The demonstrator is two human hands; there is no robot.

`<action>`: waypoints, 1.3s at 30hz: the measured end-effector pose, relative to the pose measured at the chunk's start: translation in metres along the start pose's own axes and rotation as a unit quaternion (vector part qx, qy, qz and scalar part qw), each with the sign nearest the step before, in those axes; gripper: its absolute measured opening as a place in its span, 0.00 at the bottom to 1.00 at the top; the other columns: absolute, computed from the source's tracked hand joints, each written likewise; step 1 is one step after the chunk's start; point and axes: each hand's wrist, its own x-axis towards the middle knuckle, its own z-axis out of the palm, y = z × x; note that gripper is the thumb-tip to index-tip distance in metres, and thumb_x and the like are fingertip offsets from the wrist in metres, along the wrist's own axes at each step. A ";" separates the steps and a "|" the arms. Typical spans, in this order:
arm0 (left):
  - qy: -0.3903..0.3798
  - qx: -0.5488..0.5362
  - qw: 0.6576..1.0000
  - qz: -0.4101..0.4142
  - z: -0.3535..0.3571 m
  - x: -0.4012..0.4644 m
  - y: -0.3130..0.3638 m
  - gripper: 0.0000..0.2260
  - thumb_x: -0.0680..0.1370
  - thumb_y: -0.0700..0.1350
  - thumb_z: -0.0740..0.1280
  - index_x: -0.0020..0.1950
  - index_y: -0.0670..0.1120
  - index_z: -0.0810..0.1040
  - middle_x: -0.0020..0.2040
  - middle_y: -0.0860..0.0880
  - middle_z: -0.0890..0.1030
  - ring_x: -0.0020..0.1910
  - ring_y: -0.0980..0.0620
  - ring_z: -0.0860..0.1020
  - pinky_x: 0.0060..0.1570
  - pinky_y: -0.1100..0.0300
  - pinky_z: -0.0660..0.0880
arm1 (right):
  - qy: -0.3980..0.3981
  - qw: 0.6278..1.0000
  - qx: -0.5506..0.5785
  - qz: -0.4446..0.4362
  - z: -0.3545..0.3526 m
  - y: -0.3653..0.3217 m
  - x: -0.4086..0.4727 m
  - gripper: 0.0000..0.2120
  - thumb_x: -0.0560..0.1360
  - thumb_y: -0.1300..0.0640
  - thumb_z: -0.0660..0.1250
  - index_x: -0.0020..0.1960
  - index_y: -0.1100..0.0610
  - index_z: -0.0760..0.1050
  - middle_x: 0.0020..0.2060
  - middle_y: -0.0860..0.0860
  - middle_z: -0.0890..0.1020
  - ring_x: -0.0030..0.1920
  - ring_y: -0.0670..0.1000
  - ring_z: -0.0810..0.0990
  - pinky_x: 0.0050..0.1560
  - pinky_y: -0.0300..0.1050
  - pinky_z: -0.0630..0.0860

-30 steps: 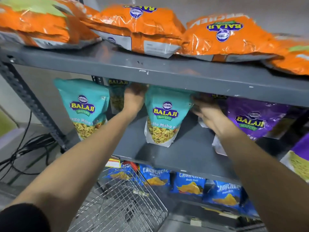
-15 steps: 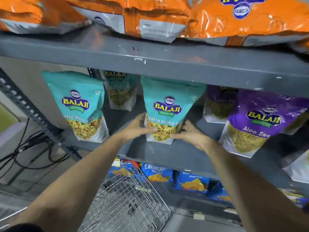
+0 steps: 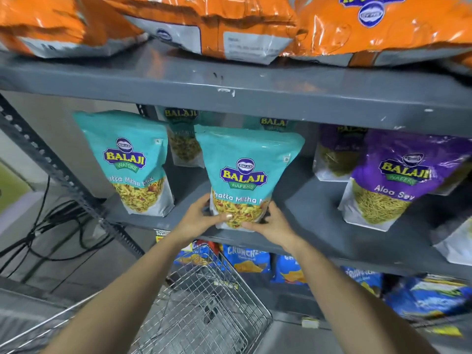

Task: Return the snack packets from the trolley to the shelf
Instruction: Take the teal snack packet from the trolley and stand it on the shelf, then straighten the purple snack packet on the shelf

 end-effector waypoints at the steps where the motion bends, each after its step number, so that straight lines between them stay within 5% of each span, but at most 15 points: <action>1: -0.003 0.001 1.000 0.002 0.001 -0.001 0.002 0.24 0.69 0.50 0.78 0.62 0.56 0.77 0.59 0.57 0.84 0.60 0.55 0.81 0.65 0.49 0.75 | 0.001 1.000 -0.003 0.001 0.000 -0.001 -0.001 0.44 0.57 0.44 0.81 0.68 0.44 0.65 0.56 0.39 0.76 0.57 0.46 0.77 0.58 0.46 0.76; 5: 0.005 -0.062 0.998 0.016 0.007 -0.010 0.007 0.33 0.68 0.47 0.78 0.70 0.52 0.69 0.62 0.62 0.81 0.59 0.62 0.80 0.61 0.58 0.79 | -0.017 1.000 0.008 -0.003 -0.002 -0.005 -0.006 0.45 0.59 0.49 0.82 0.69 0.45 0.63 0.57 0.39 0.77 0.60 0.47 0.77 0.55 0.37 0.75; 7: 0.146 -0.112 0.983 0.029 0.017 -0.021 0.007 0.35 0.67 0.45 0.79 0.71 0.53 0.67 0.66 0.60 0.76 0.64 0.60 0.76 0.63 0.62 0.75 | -0.034 0.998 0.040 -0.025 -0.008 -0.001 -0.010 0.49 0.60 0.55 0.83 0.73 0.44 0.58 0.57 0.39 0.75 0.61 0.44 0.76 0.50 0.29 0.75; 10: 0.316 -0.103 0.935 0.121 0.040 -0.035 0.013 0.20 0.67 0.48 0.80 0.54 0.54 0.76 0.51 0.54 0.80 0.51 0.57 0.79 0.56 0.65 0.76 | -0.003 0.996 0.077 -0.034 -0.033 0.014 -0.025 0.53 0.62 0.62 0.81 0.77 0.45 0.54 0.61 0.47 0.72 0.65 0.44 0.71 0.65 0.40 0.69; 13: 0.287 -0.061 0.939 0.181 0.079 -0.040 0.024 0.08 0.70 0.41 0.77 0.43 0.51 0.80 0.41 0.54 0.83 0.42 0.54 0.80 0.47 0.62 0.78 | 0.081 0.993 0.078 -0.039 -0.072 0.041 -0.047 0.36 0.64 0.66 0.79 0.67 0.50 0.71 0.60 0.51 0.77 0.62 0.47 0.75 0.65 0.43 0.70; 17: 0.222 0.008 0.950 0.217 0.145 -0.019 0.036 0.05 0.71 0.46 0.75 0.43 0.55 0.83 0.41 0.62 0.83 0.41 0.59 0.81 0.47 0.60 0.79 | 0.234 0.971 0.041 -0.016 -0.140 0.077 -0.068 0.17 0.66 0.68 0.77 0.54 0.66 0.80 0.48 0.56 0.83 0.40 0.32 0.80 0.46 0.24 0.74; 20: 0.130 0.022 0.979 0.157 0.200 0.010 0.038 0.10 0.69 0.47 0.78 0.49 0.49 0.85 0.42 0.55 0.83 0.42 0.53 0.83 0.50 0.51 0.81 | 0.328 0.944 0.012 0.010 -0.199 0.097 -0.080 0.16 0.66 0.58 0.78 0.50 0.54 0.77 0.46 0.53 0.81 0.37 0.27 0.77 0.39 0.20 0.72; 22: 0.052 0.035 0.993 0.098 0.234 0.035 0.042 0.24 0.66 0.47 0.80 0.61 0.44 0.80 0.55 0.49 0.82 0.53 0.53 0.82 0.59 0.54 0.78 | 0.344 0.938 0.050 -0.002 -0.227 0.099 -0.080 0.25 0.64 0.61 0.80 0.51 0.46 0.69 0.50 0.54 0.77 0.42 0.37 0.79 0.43 0.30 0.76; 24: -0.040 0.027 0.998 0.036 0.261 0.061 0.049 0.39 0.65 0.47 0.81 0.73 0.44 0.69 0.70 0.48 0.74 0.68 0.51 0.74 0.69 0.56 0.70 | 0.311 0.946 0.080 -0.043 -0.250 0.099 -0.068 0.36 0.61 0.72 0.79 0.61 0.54 0.65 0.56 0.57 0.73 0.53 0.50 0.76 0.54 0.43 0.74; 26: -0.107 0.012 0.994 0.002 0.282 0.083 0.058 0.47 0.64 0.49 0.81 0.77 0.46 0.60 0.75 0.50 0.68 0.72 0.53 0.67 0.73 0.54 0.65 | 0.230 0.969 0.065 -0.062 -0.264 0.096 -0.053 0.43 0.61 0.75 0.77 0.69 0.62 0.59 0.63 0.58 0.74 0.60 0.56 0.77 0.59 0.46 0.75; 30: -0.107 0.014 0.994 0.015 0.305 0.103 0.069 0.30 0.64 0.49 0.81 0.63 0.46 0.76 0.58 0.50 0.83 0.57 0.51 0.81 0.60 0.53 0.77 | 0.191 0.977 0.035 -0.086 -0.275 0.099 -0.035 0.41 0.61 0.71 0.80 0.68 0.58 0.63 0.63 0.58 0.78 0.58 0.44 0.80 0.55 0.34 0.77; 32: -0.056 0.037 0.998 0.015 0.307 0.097 0.070 0.24 0.64 0.49 0.81 0.56 0.45 0.81 0.53 0.47 0.86 0.53 0.49 0.84 0.56 0.49 0.80 | 0.182 0.979 0.040 -0.087 -0.275 0.101 -0.036 0.43 0.61 0.69 0.80 0.69 0.58 0.63 0.64 0.57 0.78 0.61 0.48 0.79 0.56 0.33 0.77; 36: -0.010 0.042 0.999 0.011 0.301 0.060 0.060 0.23 0.62 0.52 0.82 0.51 0.43 0.82 0.48 0.45 0.87 0.50 0.47 0.85 0.52 0.49 0.81 | 0.129 0.987 0.050 -0.076 -0.266 0.114 -0.053 0.45 0.61 0.65 0.82 0.70 0.55 0.61 0.62 0.56 0.80 0.62 0.54 0.80 0.60 0.47 0.78; 39: -0.001 0.024 1.000 0.005 0.295 0.036 0.052 0.21 0.60 0.54 0.82 0.47 0.45 0.83 0.43 0.46 0.87 0.40 0.53 0.82 0.46 0.54 0.80 | 0.116 0.989 0.064 -0.073 -0.253 0.120 -0.069 0.43 0.60 0.58 0.83 0.68 0.49 0.64 0.57 0.46 0.83 0.58 0.46 0.82 0.51 0.35 0.79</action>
